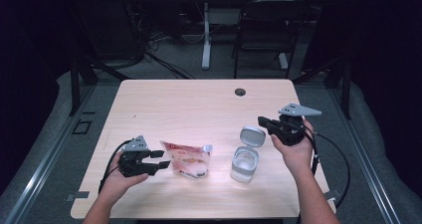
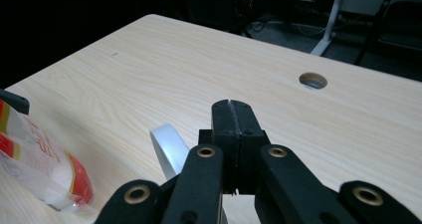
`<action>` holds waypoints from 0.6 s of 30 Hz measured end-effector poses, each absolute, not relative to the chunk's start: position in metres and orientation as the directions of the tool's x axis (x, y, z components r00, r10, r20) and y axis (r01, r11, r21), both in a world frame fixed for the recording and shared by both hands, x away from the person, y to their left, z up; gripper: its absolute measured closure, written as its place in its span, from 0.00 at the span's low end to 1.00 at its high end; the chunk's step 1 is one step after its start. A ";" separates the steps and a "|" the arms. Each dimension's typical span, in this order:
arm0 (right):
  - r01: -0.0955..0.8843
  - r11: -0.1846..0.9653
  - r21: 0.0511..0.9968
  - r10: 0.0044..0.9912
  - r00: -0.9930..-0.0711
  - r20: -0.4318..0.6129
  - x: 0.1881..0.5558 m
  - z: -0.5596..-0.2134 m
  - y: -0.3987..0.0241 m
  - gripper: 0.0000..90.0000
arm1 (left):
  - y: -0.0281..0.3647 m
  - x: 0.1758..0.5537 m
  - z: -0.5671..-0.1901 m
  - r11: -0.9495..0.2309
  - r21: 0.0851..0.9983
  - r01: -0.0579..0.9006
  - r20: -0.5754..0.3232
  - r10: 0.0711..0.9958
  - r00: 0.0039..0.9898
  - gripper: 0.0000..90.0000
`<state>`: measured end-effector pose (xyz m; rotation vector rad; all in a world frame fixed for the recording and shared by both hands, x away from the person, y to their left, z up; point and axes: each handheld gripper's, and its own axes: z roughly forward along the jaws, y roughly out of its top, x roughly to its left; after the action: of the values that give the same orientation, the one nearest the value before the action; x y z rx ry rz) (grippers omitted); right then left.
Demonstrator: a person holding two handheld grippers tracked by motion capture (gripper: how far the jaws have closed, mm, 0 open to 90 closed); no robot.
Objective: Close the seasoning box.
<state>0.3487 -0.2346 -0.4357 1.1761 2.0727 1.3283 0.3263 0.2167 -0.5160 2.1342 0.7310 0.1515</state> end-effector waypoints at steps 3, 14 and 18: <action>0.449 0.197 0.871 0.826 -0.555 0.099 0.349 -0.442 -0.236 1.00 | 0.216 0.326 -0.516 -0.469 0.763 0.445 -0.143 0.548 0.824 0.55; 0.473 0.165 0.866 0.822 -0.551 0.144 0.347 -0.457 -0.241 1.00 | 0.217 0.326 -0.516 -0.470 0.761 0.448 -0.143 0.552 0.821 0.55; 0.471 0.166 0.866 0.816 -0.559 0.148 0.344 -0.458 -0.242 1.00 | 0.218 0.326 -0.516 -0.470 0.761 0.448 -0.142 0.553 0.821 0.55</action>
<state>0.3436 -0.2417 -0.4582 1.2257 2.0960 1.3520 0.3260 0.2175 -0.5161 2.1393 0.7317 0.1551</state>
